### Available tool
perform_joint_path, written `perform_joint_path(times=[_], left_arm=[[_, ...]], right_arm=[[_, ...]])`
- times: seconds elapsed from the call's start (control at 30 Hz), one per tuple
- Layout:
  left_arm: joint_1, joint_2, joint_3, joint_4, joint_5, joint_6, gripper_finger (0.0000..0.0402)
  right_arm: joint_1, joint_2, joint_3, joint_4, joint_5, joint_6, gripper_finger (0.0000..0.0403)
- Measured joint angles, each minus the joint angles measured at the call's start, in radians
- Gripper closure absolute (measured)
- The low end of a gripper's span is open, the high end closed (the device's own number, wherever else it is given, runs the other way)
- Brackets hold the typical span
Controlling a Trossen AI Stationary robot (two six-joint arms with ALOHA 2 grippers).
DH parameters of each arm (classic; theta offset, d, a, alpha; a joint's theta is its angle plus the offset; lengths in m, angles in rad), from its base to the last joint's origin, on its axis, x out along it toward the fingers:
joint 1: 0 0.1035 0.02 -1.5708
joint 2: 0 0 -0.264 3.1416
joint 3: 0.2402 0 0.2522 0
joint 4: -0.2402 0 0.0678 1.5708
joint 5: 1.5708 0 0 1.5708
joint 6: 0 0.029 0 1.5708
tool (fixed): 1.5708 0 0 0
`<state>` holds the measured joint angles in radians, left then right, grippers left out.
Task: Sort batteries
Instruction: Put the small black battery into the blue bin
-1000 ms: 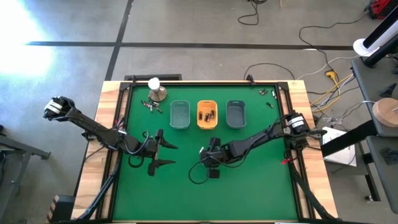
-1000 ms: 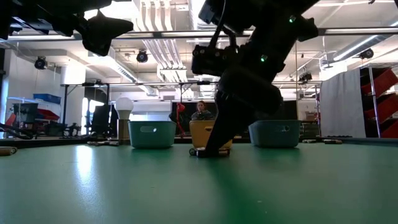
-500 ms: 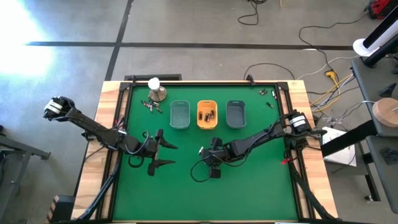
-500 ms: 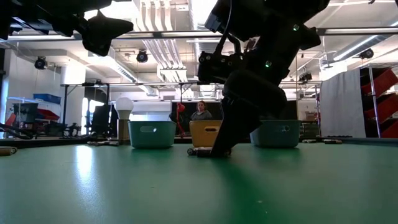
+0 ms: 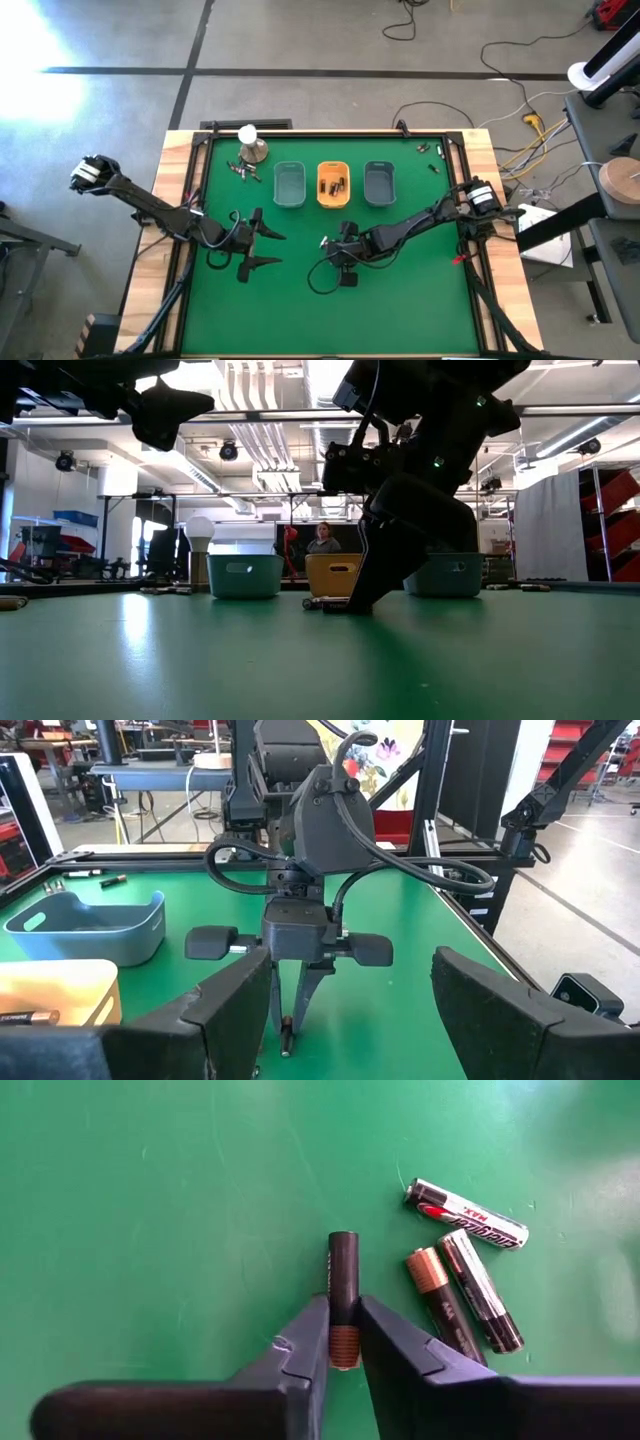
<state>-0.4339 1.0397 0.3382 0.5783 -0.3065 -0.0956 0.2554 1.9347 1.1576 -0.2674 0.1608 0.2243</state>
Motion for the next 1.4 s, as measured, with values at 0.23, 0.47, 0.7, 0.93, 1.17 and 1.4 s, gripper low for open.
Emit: perform_joint_path(times=[0.23, 0.47, 0.7, 0.93, 1.17, 1.4], left_arm=[[0.0, 0.0, 0.0, -0.003, 0.0, 0.0, 0.0149], [0.0, 0.0, 0.0, -0.003, 0.0, 0.0, 0.0149], [0.0, 0.0, 0.0, -0.003, 0.0, 0.0, 0.0149], [0.0, 0.0, 0.0, -0.004, 0.0, -0.001, 0.0149], [0.0, 0.0, 0.0, -0.008, 0.0, 0.0, 0.0149], [0.0, 0.0, 0.0, -0.011, 0.0, 0.0, 0.0149]], right_arm=[[0.0, 0.001, -0.001, -0.013, 0.02, 0.002, 0.035], [0.002, 0.002, -0.002, -0.042, 0.051, -0.033, 0.0375], [0.003, 0.002, -0.002, -0.054, 0.067, -0.046, 0.037], [0.002, -0.032, -0.002, -0.161, 0.069, -0.01, 0.0376], [0.002, -0.063, -0.004, -0.315, 0.069, 0.003, 0.0377], [0.002, -0.065, -0.002, -0.505, 0.075, 0.051, 0.0378]])
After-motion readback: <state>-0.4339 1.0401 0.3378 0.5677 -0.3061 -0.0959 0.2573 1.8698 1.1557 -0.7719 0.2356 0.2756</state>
